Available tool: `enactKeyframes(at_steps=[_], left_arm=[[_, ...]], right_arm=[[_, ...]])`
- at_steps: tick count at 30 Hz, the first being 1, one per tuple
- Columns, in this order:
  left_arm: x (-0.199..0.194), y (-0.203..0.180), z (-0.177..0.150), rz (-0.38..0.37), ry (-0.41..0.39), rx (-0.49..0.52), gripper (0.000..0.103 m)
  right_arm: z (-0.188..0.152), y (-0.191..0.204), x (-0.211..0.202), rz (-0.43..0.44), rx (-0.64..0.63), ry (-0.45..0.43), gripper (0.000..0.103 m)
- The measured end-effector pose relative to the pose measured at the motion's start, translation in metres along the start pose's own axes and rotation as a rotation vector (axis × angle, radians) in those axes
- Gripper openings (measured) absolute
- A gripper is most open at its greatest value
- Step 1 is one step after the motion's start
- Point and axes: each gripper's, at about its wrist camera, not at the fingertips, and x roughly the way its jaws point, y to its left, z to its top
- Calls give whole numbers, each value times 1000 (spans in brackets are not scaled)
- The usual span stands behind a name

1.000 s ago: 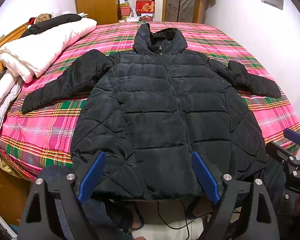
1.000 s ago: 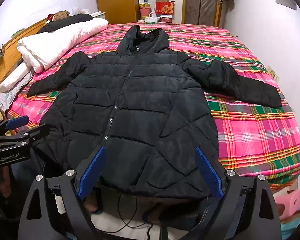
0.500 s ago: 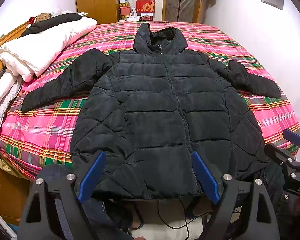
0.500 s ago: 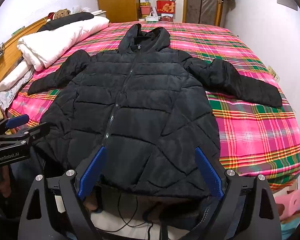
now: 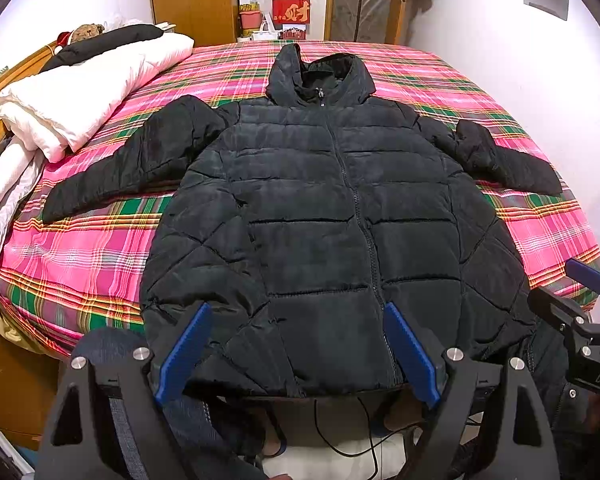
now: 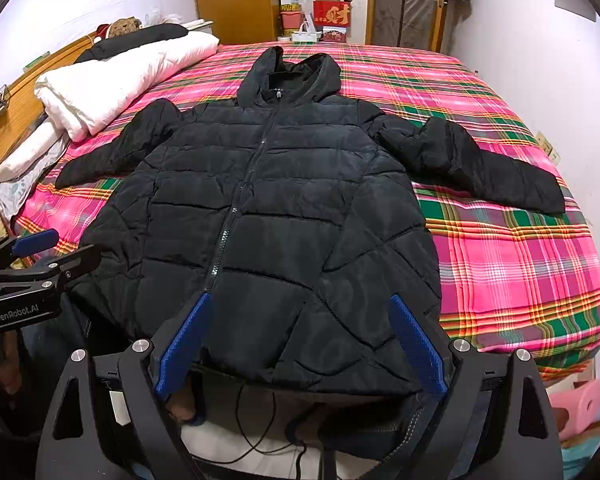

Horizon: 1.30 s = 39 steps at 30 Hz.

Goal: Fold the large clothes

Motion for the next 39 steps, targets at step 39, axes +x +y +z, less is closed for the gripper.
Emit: enactKeyframes(at_steps=[39], left_arm=[[15, 9, 5, -24, 29, -13, 89]], right_arm=[[5, 2, 12, 25, 14, -1, 90]])
